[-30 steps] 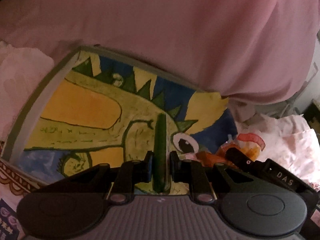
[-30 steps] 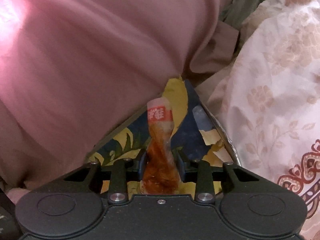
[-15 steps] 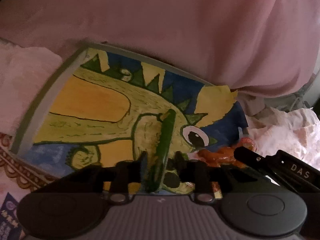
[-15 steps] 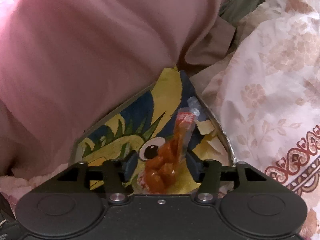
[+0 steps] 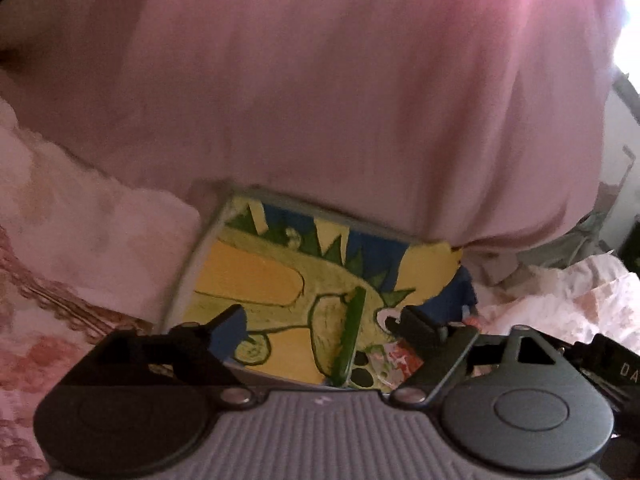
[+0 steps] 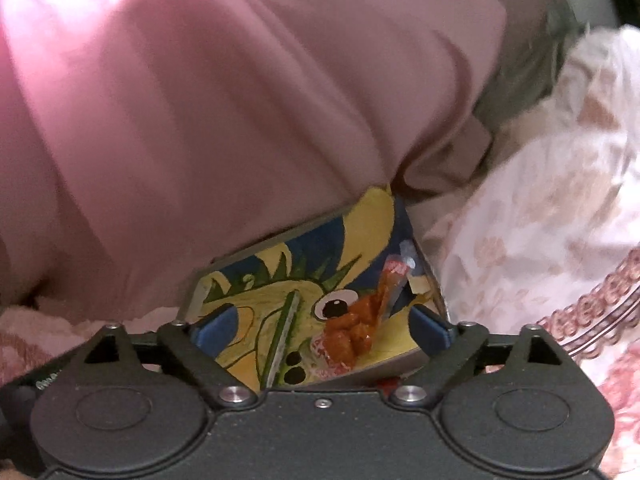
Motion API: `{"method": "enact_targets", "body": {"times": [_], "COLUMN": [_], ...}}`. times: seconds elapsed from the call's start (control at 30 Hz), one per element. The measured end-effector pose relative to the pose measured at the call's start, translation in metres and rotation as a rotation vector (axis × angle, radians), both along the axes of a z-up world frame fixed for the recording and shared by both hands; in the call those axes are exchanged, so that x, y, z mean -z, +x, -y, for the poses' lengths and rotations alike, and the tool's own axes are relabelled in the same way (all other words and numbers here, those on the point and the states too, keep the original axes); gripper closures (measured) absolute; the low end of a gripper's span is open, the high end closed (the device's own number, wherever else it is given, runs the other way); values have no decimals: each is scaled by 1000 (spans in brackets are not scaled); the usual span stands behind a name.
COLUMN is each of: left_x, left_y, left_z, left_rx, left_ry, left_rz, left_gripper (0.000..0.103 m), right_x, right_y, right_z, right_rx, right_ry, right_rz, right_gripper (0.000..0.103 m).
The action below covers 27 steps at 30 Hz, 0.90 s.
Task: Organize snacks
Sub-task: 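Carry the green stick into the grey tray while the right tool carries the orange bag there, then open both tools to release the snacks and pull back from the tray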
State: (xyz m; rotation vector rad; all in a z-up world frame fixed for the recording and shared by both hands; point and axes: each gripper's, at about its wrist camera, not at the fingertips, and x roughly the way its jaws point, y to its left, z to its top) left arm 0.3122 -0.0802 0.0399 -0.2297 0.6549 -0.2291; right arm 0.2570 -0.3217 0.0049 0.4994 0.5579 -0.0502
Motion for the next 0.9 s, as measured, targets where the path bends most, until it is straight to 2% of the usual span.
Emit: {"method": "enact_targets", "body": {"times": [0.03, 0.17, 0.37, 0.57, 0.9], "left_x": [-5, -24, -41, -46, -37], "left_y": [-7, -39, -91, -147, -212], "left_z": [-2, -14, -38, -52, -54], "left_rx": [0, -7, -10, -36, -31], "left_ry": [3, 10, 21, 65, 143], "left_rz": [13, 62, 124, 172, 183], "left_gripper": [9, 2, 1, 0, 0], "right_x": [-4, -19, -36, -45, -44], "right_y": [-8, -40, -91, -133, -194], "right_z": [-3, -14, -34, -43, -67], "right_rx": [-7, -29, -65, -71, -98], "right_ry": [-14, -78, -195, -241, -306], "right_rz": [13, 43, 95, 124, 131], "right_gripper": [3, 1, 1, 1, 1]}}
